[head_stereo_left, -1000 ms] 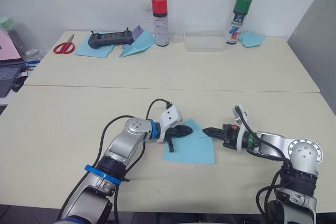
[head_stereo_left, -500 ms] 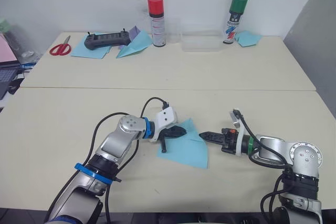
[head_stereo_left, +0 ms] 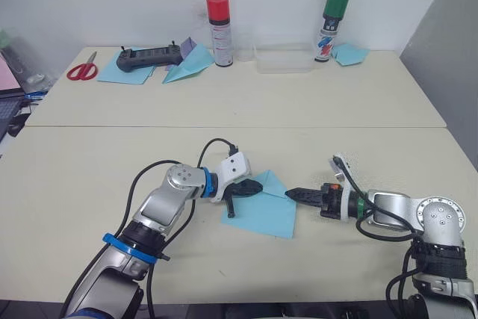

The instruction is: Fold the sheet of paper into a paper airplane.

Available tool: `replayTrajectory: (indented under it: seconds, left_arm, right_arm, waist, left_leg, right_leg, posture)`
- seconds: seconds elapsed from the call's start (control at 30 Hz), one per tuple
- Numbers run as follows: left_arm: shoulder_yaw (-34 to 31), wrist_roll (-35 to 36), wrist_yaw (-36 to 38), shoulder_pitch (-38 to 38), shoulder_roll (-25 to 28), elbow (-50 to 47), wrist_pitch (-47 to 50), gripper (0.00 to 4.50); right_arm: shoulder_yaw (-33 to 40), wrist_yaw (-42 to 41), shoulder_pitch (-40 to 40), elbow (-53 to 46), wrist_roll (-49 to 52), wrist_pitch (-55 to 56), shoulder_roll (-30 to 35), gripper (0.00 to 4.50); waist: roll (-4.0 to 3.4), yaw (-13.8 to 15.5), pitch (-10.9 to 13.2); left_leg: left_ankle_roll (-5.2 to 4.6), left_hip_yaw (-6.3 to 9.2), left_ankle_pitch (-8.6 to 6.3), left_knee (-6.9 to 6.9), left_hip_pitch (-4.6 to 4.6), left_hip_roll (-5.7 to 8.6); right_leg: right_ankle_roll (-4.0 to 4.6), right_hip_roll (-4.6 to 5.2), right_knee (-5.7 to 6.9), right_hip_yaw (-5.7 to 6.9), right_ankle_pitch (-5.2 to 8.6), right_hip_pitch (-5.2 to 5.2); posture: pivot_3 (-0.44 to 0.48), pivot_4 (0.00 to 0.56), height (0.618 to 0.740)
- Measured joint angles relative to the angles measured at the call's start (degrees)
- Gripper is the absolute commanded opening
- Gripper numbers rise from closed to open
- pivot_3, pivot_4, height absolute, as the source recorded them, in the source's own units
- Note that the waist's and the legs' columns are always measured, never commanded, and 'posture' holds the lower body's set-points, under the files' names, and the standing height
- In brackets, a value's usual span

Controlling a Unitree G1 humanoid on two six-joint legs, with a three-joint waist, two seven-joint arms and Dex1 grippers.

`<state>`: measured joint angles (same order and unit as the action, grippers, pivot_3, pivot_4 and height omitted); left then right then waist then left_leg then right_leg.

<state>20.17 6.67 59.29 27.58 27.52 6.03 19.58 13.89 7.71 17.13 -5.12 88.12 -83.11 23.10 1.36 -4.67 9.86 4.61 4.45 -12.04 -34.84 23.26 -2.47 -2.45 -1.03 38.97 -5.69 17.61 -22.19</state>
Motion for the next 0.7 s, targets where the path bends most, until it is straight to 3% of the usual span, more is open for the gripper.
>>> replayTrajectory:
  seconds: [0.67, 0.7]
  left_arm:
    - [-0.1, 0.0, -0.09, 0.06, 0.0, 0.21, 0.02, 0.0]
    - [-0.11, 0.0, -0.09, 0.06, 0.0, 0.23, 0.02, 0.0]
  right_arm:
    - [-8.54, 9.89, -3.23, 0.32, 14.02, 12.68, 4.32, 1.89]
    - [-8.77, 9.91, -3.29, 0.31, 14.29, 12.91, 4.53, 1.73]
  waist:
    - [0.0, -0.07, 0.0]
    - [0.0, -0.07, 0.0]
  left_leg:
    - [-0.01, -0.01, 0.01, -0.02, -0.01, 0.0]
    - [-0.02, -0.01, 0.01, -0.02, -0.01, 0.0]
  right_leg:
    - [0.0, 0.0, 0.01, -0.03, -0.01, 0.01]
    - [0.01, 0.0, 0.01, -0.02, -0.01, 0.01]
  posture:
    - [0.0, 0.15, 0.74]
    - [0.0, 0.15, 0.74]
